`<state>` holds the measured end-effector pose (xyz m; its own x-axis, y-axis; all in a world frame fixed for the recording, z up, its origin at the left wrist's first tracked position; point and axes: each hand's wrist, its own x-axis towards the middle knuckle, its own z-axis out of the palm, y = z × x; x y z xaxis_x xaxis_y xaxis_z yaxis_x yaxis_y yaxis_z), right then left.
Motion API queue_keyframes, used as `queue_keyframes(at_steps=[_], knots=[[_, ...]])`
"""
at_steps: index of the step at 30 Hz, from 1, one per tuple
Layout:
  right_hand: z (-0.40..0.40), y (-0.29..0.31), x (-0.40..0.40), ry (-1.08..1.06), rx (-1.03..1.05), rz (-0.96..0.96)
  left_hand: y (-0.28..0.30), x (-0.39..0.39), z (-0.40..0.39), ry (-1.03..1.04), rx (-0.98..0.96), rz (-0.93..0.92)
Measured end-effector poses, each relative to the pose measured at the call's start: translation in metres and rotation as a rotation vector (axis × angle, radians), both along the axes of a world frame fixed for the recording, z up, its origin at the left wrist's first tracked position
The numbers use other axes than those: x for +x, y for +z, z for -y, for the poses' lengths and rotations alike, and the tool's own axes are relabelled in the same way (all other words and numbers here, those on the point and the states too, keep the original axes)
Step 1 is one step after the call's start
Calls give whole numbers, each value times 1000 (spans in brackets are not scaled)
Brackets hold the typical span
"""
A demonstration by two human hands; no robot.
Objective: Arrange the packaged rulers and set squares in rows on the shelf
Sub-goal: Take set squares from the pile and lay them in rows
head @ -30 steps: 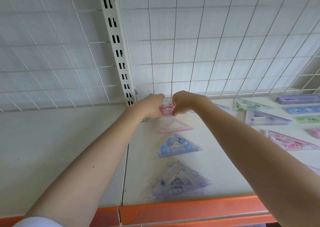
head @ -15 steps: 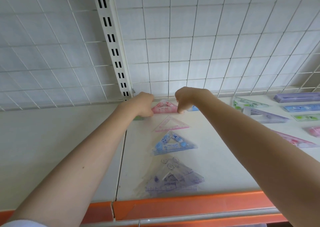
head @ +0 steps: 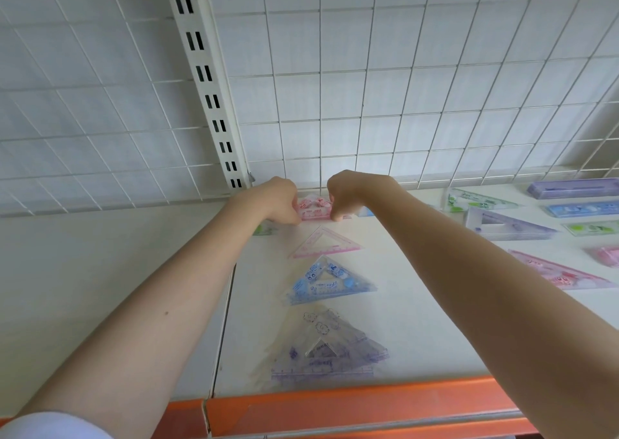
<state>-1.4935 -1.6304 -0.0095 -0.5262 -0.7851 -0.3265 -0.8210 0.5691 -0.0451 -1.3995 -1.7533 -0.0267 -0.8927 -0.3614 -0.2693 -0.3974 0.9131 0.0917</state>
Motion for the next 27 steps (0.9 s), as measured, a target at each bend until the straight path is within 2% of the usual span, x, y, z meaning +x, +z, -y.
queue_keyframes(at_steps=[10,15,21,27], knots=[[3,1,0,10,11,-2,0,-4,0,-8,13,0],[1,13,2,40,36,-74,1,1,1,-49,-76,24],[9,20,5,201,-24,-131,6,15,4,-51,-133,30],[18,6,13,280,40,-176,4,24,7,-86,-183,-4]])
